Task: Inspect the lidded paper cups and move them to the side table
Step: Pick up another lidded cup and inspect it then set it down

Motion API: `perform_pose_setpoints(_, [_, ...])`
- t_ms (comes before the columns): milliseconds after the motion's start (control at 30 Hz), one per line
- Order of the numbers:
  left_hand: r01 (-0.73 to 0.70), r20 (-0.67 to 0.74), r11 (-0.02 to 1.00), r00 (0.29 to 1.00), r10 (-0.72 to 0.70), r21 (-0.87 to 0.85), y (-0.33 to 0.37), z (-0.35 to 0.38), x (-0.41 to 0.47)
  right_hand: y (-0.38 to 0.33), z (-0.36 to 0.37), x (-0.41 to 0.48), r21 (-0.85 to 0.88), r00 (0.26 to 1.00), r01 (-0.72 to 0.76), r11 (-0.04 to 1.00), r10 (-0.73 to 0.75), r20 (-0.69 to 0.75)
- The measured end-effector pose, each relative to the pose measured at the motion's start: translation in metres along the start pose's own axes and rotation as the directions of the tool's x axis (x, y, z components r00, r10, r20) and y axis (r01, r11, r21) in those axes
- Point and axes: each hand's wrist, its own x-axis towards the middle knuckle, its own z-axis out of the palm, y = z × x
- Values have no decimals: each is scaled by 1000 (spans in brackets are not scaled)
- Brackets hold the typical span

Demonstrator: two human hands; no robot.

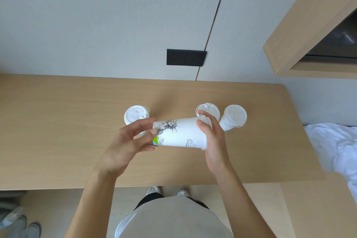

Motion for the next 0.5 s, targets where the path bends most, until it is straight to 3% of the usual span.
perform_pose_setpoints(200, [45,-26,999,999,-45,10,1,5,-5,3,4,-5,2,1000,6,1000,-6,7])
perform_pose_setpoints(333, [-14,0,999,1000,14,-29,-5,-2,-8,1,5,-8,23,1000,16,1000,-16,-9])
perform_pose_setpoints(500, [57,-69,998,996,-57,-6,-2,4,-10,2,6,-8,21,1000,20,1000,-20,-15])
